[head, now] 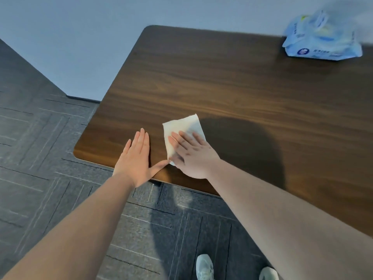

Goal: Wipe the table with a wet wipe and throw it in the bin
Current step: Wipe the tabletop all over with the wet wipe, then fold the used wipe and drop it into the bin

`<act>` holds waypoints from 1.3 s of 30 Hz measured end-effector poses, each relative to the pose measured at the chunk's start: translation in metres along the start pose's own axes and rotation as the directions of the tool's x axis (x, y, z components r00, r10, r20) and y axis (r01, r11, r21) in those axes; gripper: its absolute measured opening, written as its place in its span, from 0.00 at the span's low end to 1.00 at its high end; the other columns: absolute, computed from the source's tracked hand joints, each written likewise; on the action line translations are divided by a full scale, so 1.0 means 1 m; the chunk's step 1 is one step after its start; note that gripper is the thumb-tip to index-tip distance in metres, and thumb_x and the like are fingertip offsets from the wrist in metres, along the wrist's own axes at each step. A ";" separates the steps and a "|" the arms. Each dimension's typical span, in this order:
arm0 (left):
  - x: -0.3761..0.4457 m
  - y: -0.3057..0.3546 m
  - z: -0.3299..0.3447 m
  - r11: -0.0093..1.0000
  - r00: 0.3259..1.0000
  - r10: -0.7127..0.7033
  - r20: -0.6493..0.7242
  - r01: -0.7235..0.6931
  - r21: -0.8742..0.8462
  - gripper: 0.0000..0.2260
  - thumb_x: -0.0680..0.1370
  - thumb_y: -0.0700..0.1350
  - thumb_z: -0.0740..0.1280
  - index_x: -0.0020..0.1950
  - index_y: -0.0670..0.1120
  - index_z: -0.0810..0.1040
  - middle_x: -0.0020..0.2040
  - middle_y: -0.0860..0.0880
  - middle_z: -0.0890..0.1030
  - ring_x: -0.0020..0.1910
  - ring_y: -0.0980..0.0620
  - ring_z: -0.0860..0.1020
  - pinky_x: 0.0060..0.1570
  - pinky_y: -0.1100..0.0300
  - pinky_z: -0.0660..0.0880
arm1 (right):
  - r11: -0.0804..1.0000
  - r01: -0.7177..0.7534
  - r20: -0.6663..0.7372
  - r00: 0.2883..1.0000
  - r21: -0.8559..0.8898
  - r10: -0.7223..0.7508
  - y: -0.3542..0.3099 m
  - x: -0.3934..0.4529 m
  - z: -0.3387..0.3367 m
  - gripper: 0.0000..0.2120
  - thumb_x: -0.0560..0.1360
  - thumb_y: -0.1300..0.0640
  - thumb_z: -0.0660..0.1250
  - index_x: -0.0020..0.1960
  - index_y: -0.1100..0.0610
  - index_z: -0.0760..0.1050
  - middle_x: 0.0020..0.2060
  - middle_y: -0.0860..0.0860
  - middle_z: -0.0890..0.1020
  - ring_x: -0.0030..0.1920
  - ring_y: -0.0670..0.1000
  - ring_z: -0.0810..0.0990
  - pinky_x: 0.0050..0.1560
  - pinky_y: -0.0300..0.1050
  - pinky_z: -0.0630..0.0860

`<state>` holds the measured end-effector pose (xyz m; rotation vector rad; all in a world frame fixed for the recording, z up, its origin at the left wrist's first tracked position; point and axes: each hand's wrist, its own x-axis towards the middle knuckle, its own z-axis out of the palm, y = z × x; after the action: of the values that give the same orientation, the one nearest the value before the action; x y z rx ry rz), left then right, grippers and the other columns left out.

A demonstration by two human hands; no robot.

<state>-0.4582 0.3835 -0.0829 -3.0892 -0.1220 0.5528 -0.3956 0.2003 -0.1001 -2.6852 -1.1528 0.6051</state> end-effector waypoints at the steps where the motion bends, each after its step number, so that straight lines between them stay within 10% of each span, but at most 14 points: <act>1: -0.002 0.011 -0.003 0.999 0.999 0.045 -0.002 -0.045 0.017 0.48 0.68 0.73 0.41 0.76 0.39 0.40 0.78 0.42 0.41 0.77 0.48 0.41 0.75 0.52 0.43 | 1.000 -0.003 -0.002 1.000 -0.005 0.003 0.008 -0.016 0.000 0.29 0.80 0.40 0.39 0.77 0.50 0.37 0.77 0.45 0.40 0.75 0.46 0.35 0.74 0.51 0.33; 9: 0.007 0.151 -0.025 0.957 0.958 0.288 0.019 -0.287 -0.028 0.44 0.71 0.72 0.40 0.77 0.42 0.40 0.78 0.46 0.40 0.77 0.51 0.40 0.74 0.55 0.41 | 0.959 -0.278 -0.042 0.959 0.054 0.280 0.104 -0.173 0.018 0.32 0.74 0.36 0.32 0.74 0.47 0.31 0.75 0.43 0.35 0.72 0.43 0.30 0.72 0.48 0.30; 20: 0.007 0.447 -0.033 0.728 0.731 0.681 0.043 -0.683 0.062 0.39 0.76 0.68 0.46 0.77 0.44 0.40 0.78 0.48 0.39 0.76 0.53 0.38 0.74 0.55 0.39 | 0.623 -0.746 -0.114 0.615 0.235 0.780 0.261 -0.430 0.052 0.31 0.72 0.34 0.29 0.71 0.45 0.28 0.75 0.42 0.36 0.73 0.41 0.33 0.72 0.47 0.31; 33: -0.025 0.720 -0.007 0.556 0.565 0.819 0.097 -0.824 0.107 0.37 0.76 0.66 0.42 0.77 0.46 0.41 0.79 0.49 0.40 0.77 0.53 0.39 0.75 0.54 0.41 | 0.438 -0.812 -0.139 0.419 0.385 0.898 0.360 -0.604 0.080 0.32 0.77 0.34 0.42 0.75 0.45 0.36 0.76 0.40 0.40 0.70 0.37 0.32 0.69 0.40 0.28; 39: -0.039 0.779 0.002 0.478 0.490 0.862 0.125 -0.870 0.119 0.35 0.77 0.65 0.43 0.77 0.44 0.41 0.79 0.48 0.41 0.77 0.53 0.40 0.75 0.53 0.42 | 0.464 -0.698 -0.263 0.383 0.545 0.886 0.379 -0.636 0.088 0.31 0.77 0.39 0.57 0.75 0.51 0.57 0.75 0.45 0.60 0.75 0.44 0.51 0.72 0.41 0.45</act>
<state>-0.4356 -0.3965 -0.0829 -2.7160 1.5062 0.5629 -0.5779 -0.5224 -0.0999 -2.6385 0.4978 0.0847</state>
